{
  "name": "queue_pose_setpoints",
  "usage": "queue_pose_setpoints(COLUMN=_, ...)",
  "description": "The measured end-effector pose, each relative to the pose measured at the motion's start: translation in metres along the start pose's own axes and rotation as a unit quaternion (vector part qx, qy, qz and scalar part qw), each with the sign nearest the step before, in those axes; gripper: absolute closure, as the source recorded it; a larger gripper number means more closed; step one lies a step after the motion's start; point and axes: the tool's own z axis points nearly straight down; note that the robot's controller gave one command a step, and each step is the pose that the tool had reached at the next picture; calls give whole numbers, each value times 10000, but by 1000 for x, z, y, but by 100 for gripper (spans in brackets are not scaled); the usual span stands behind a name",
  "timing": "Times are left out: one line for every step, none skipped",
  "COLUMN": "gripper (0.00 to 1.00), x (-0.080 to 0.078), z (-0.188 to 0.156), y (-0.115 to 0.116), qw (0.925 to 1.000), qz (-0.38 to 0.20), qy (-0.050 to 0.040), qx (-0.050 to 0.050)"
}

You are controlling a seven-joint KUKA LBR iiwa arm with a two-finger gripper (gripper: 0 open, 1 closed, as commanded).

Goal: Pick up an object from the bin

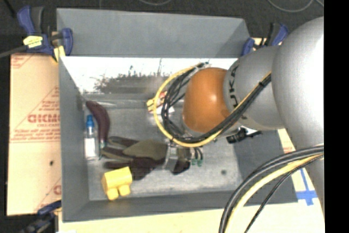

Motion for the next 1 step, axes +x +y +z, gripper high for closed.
queue_pose_setpoints(gripper=100, x=-4, z=-42, y=-3, qw=10000, qz=56, qy=-67, qx=-13)
